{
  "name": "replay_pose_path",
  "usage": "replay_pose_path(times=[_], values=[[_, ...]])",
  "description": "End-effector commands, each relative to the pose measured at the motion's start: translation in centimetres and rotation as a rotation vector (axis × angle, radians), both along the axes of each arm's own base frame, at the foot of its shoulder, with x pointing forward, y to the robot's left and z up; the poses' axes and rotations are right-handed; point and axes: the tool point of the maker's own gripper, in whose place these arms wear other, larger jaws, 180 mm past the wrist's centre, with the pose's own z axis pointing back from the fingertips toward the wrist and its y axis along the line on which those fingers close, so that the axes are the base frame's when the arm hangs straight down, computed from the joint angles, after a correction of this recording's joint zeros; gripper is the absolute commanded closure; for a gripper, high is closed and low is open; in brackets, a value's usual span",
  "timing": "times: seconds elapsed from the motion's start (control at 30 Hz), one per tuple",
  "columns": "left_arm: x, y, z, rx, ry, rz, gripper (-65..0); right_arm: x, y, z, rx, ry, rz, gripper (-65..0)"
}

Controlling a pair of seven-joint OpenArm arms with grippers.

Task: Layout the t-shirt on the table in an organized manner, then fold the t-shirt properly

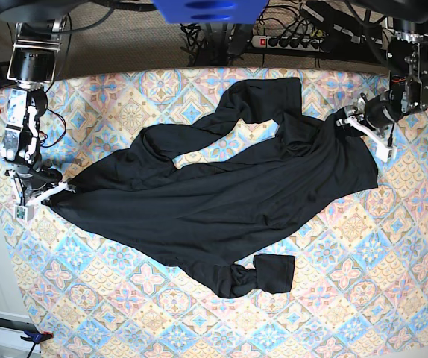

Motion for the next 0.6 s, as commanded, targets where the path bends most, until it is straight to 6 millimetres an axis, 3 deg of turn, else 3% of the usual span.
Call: replay_pose_path(times=[0.0, 0.23, 0.47, 0.57], values=[[1.6, 1.9, 2.1, 0.010, -0.067, 0.041, -30.4, 1.0, -0.9, 2.1, -0.029, -0.056, -0.003, 0.0], [5.0, 5.1, 6.2, -0.030, -0.207, 0.155, -30.7, 1.0, -0.9, 2.1, -0.029, -0.056, -0.003, 0.0], [8.5, 8.6, 5.3, -0.024, -0.200, 0.274, -30.7, 1.1, 0.3, 1.4, 0.003, -0.056, 0.000, 0.0], [9.5, 9.0, 4.0, -0.012, -0.173, 0.309, -30.7, 1.1, 0.6, 1.2, 0.011, -0.056, 0.000, 0.0]])
